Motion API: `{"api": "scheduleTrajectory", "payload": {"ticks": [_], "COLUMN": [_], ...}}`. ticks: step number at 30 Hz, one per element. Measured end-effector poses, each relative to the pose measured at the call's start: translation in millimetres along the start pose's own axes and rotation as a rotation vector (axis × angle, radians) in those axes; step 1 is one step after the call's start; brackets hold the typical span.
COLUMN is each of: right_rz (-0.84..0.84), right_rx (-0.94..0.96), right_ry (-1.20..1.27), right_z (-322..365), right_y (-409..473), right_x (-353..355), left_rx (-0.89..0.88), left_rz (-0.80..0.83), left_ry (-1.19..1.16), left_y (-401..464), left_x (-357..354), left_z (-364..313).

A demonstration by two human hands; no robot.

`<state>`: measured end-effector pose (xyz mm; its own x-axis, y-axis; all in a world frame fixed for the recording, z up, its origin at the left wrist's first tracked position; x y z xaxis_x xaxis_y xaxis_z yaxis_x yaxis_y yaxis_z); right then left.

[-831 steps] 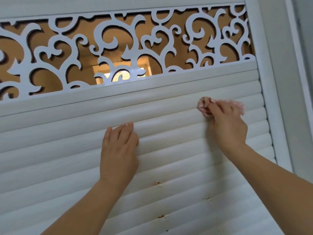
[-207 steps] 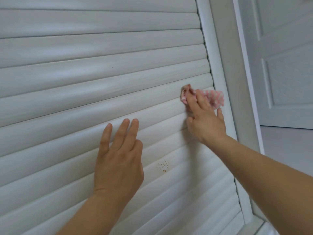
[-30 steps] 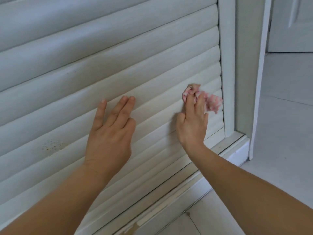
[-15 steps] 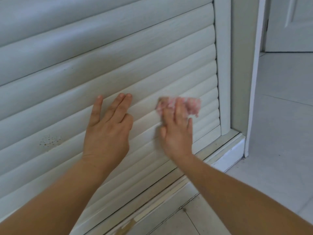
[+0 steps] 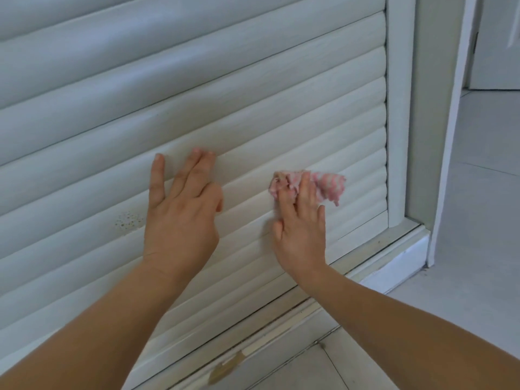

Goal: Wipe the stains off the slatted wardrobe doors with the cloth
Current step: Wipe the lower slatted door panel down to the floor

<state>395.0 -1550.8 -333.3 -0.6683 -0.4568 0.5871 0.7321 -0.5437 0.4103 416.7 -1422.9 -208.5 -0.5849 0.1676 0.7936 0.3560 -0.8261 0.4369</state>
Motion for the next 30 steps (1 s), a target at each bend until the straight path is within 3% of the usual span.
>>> {"api": "scheduleTrajectory", "payload": {"ticks": [10, 15, 17, 24, 30], "right_rz": [0.009, -0.117, -0.156, -0.285, -0.384], "right_rx": [0.473, 0.747, 0.762, 0.538, 0.508], "right_ry": [-0.450, -0.543, -0.508, -0.201, -0.072], "right_z": [56, 64, 75, 105, 112], "right_y": [-27, -18, -16, -13, -9], "right_x": [-45, -15, -3, -18, -18], "left_rx": [0.267, 0.450, 0.503, 0.573, 0.509], "left_rz": [-0.011, -0.055, -0.068, -0.173, -0.175], "left_ry": [-0.101, -0.249, -0.300, -0.412, -0.445], "left_y": [-67, -107, -117, -145, -153], "left_x": [7, -6, -14, -31, -40], "left_z": [54, 79, 87, 95, 100]}}
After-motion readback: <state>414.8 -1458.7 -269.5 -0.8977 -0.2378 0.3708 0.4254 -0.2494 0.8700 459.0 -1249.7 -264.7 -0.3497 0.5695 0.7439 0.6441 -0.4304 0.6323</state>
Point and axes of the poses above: each hand's wrist, its own y-axis towards the middle knuckle, its own x-axis out of the back of the hand, z = x × y, the point moved 7 cm from there along y, towards the middle knuckle, and after that the axes turned 15 degrees about z, right-handed, at the moved point
